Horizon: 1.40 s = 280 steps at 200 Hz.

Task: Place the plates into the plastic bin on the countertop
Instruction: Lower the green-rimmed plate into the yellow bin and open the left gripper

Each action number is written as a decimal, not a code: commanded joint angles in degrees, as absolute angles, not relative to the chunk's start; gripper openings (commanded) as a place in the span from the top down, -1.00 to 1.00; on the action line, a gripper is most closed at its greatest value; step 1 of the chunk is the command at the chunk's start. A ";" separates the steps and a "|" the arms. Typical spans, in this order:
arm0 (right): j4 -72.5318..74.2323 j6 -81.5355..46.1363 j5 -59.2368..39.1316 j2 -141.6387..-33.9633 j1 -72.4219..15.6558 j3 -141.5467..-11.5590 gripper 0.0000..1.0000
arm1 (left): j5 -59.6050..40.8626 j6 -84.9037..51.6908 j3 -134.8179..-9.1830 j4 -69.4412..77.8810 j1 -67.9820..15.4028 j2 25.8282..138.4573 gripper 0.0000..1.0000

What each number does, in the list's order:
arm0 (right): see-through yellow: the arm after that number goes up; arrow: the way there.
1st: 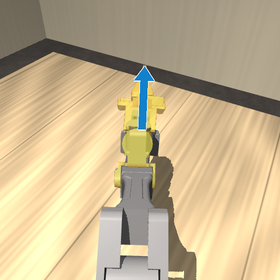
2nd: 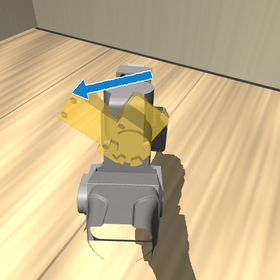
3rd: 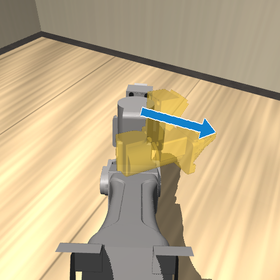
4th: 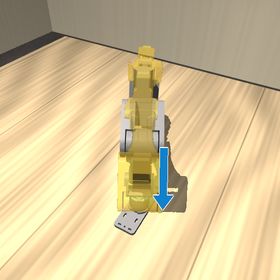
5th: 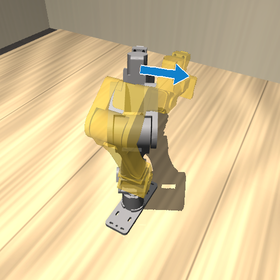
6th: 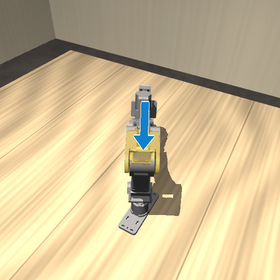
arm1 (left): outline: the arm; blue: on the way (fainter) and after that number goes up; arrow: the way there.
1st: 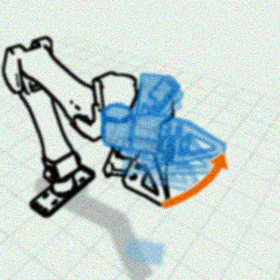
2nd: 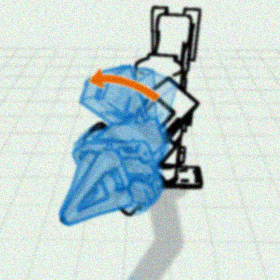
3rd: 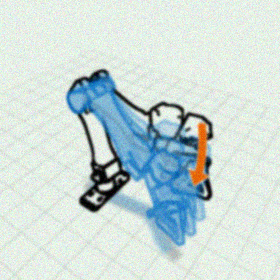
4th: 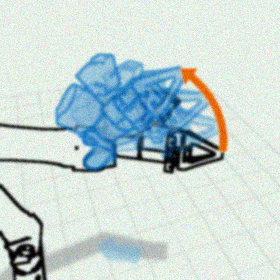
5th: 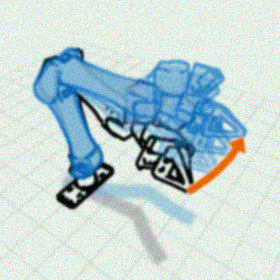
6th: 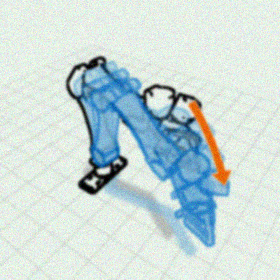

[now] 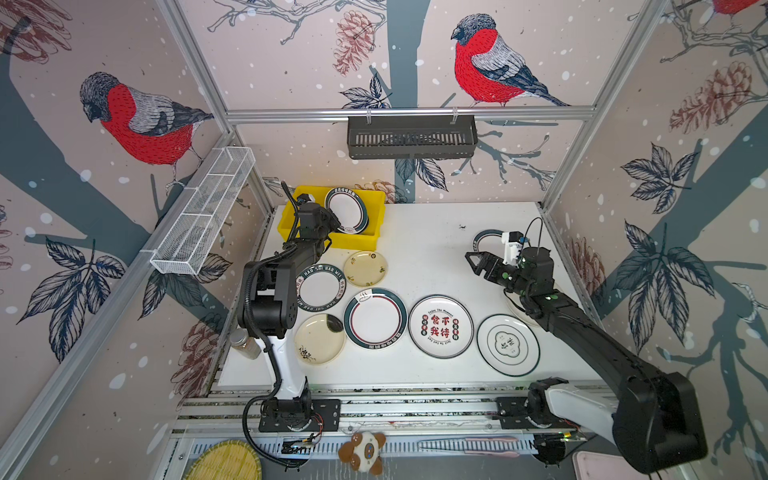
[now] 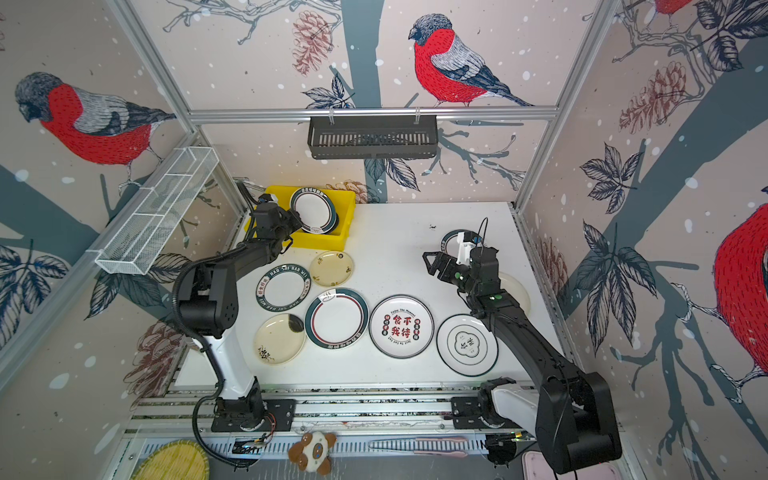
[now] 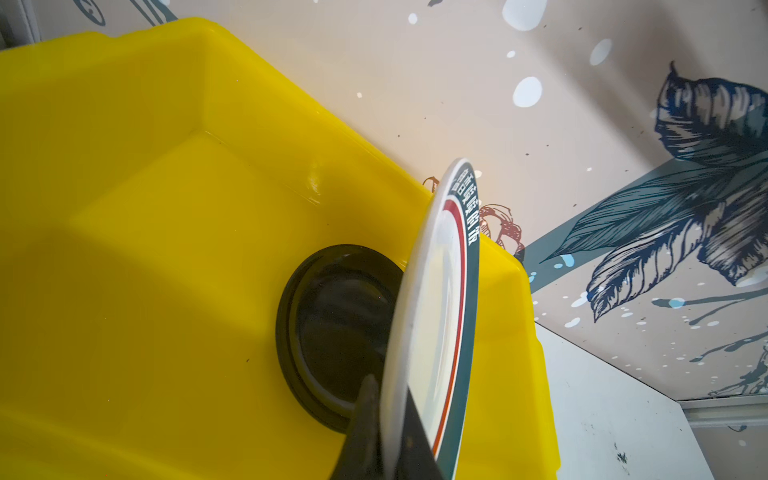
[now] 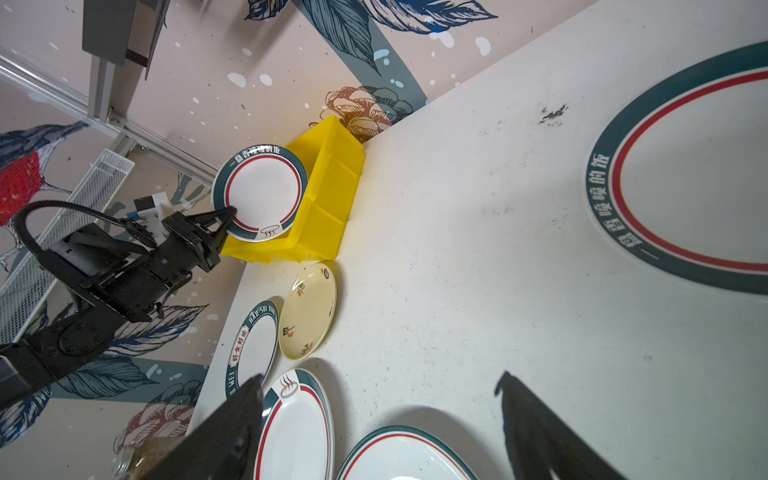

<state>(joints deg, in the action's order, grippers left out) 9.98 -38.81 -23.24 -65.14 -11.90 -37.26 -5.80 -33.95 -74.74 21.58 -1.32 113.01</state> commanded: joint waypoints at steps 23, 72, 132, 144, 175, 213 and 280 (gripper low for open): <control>11.51 -38.67 -24.69 -65.03 -11.04 -37.18 -0.77 | -4.89 -30.85 -81.73 20.30 -0.39 118.29 1.00; 10.65 -37.97 -25.34 -66.99 -9.11 -38.20 -0.77 | -2.48 -26.10 -92.63 9.00 -0.44 125.43 1.00; 10.55 -38.04 -25.18 -68.06 -7.47 -38.78 -0.77 | -3.38 -23.80 -96.01 5.63 -0.49 128.40 0.96; 10.55 -38.06 -25.15 -68.41 -7.40 -39.17 -0.77 | -4.73 -22.76 -96.77 5.29 -0.46 128.91 0.75; 10.02 -38.15 -25.27 -69.26 -7.38 -39.72 -0.77 | -5.86 -21.16 -101.52 0.22 -0.50 131.65 0.21; 9.76 -38.41 -24.99 -68.96 -7.38 -39.42 -0.76 | -5.68 -19.18 -102.45 -0.71 -0.94 132.46 -0.22; 8.97 -37.97 -24.79 -68.78 -7.38 -39.29 -0.77 | -5.00 -14.24 -101.69 0.26 -3.35 130.61 -0.95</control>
